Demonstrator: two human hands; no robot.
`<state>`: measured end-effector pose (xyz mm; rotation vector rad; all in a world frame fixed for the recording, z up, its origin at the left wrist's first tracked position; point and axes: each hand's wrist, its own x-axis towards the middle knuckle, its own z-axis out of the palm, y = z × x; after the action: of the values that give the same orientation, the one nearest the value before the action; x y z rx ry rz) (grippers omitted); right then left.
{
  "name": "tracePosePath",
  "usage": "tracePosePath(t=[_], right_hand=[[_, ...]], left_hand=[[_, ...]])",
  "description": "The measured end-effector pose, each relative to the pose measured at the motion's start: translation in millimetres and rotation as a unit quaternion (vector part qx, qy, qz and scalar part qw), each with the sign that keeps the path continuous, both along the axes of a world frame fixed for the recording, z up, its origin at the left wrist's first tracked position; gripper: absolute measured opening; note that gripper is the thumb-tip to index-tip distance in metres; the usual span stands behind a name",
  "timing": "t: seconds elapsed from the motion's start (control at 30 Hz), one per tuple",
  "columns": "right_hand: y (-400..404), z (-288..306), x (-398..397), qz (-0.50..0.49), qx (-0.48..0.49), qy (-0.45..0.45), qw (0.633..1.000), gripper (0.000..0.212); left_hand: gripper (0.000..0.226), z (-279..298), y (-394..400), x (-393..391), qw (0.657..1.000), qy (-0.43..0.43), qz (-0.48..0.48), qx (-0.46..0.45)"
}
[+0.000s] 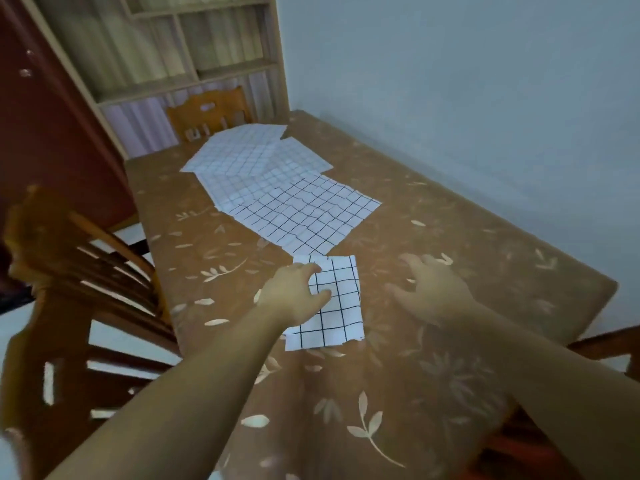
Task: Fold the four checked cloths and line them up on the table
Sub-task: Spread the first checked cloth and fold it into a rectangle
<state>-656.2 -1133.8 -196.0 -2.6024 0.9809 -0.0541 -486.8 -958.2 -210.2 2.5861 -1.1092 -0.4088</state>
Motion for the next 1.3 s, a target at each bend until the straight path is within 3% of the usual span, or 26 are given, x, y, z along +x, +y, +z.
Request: tracePosePath(t=[0.2,0.43,0.6,0.77,0.9,0.97,1.1,1.2,1.23,1.3], right_hand=[[-1,-60,23,0.07,0.039,0.034,0.996,0.069],[18,-141,43,0.145,0.068,0.12,0.98,0.073],[25,-162,51,0.168,-0.02,0.094,0.981,0.052],[20,-164,63,0.154,-0.029,0.022,0.987,0.025],[23,-161,72,0.045,0.101,-0.032,0.993,0.025],[23,-155,76,-0.041,0.179,-0.067,0.981,0.026],[19,-124,79,-0.202,0.371,-0.153,0.893,0.023],[17,-98,69,-0.255,0.46,-0.186,0.83,0.018],[14,-94,63,-0.26,0.459,-0.185,0.829,0.016],[8,-91,44,-0.21,0.355,-0.16,0.897,0.015]], left_hand=[[0.054,-55,2,-8,0.997,0.032,0.038,0.059],[0.076,-127,14,0,0.987,0.041,-0.025,0.153],[0.071,-143,24,8,0.992,0.044,-0.025,0.112],[0.056,-151,27,17,0.997,0.019,-0.026,0.069],[0.039,-158,29,19,0.999,-0.011,-0.03,0.022],[0.041,-161,30,18,1.0,0.009,-0.017,-0.022],[0.062,-159,36,17,0.995,0.045,-0.055,-0.064],[0.033,-156,34,12,0.989,0.001,-0.064,-0.134],[0.028,-151,33,10,0.985,0.001,-0.051,-0.165],[0.027,-137,26,4,0.982,0.023,-0.03,-0.187]])
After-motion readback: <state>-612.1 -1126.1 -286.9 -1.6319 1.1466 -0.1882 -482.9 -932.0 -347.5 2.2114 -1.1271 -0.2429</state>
